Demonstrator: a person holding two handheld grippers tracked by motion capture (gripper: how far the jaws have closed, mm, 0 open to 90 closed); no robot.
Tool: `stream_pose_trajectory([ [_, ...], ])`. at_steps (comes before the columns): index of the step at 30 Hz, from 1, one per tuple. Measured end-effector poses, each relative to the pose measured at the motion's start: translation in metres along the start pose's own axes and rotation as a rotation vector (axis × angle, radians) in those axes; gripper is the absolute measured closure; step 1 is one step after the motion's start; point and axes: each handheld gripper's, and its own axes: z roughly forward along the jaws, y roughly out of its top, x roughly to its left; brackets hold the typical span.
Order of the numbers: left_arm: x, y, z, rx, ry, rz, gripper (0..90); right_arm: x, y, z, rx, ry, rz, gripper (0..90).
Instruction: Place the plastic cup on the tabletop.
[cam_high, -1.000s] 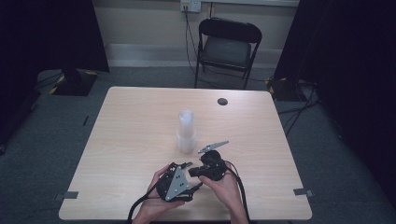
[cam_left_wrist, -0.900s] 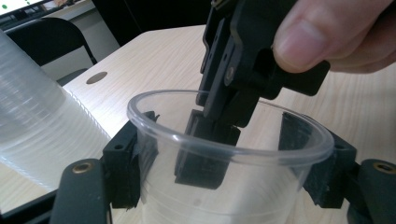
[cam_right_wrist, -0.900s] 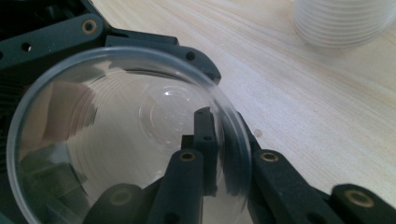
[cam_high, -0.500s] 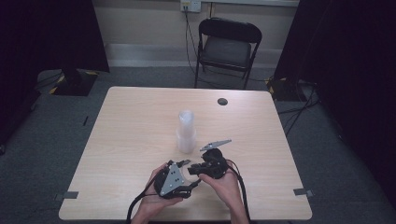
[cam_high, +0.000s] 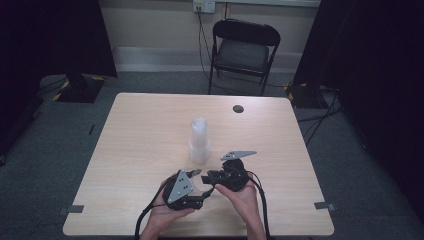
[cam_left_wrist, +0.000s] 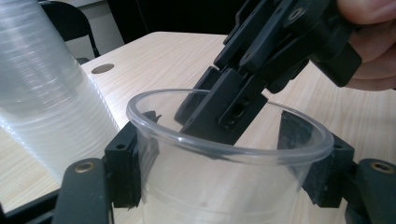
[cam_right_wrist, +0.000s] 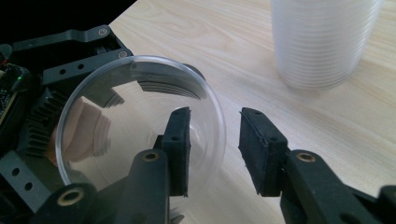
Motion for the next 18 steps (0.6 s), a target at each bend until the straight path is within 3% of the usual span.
stream_pose_trajectory([
  [5,0.003,-0.001,0.0,-0.018,-0.018,-0.059,28.7,-0.001,-0.002,-0.001,-0.038,0.004,-0.007,60.6],
  [13,0.006,-0.001,-0.002,-0.022,-0.021,-0.1,28.9,-0.001,-0.006,-0.008,-0.139,-0.004,-0.021,54.3],
  [18,0.009,-0.001,-0.005,-0.017,-0.028,-0.128,29.7,-0.001,-0.012,-0.015,-0.194,-0.005,-0.006,48.5],
])
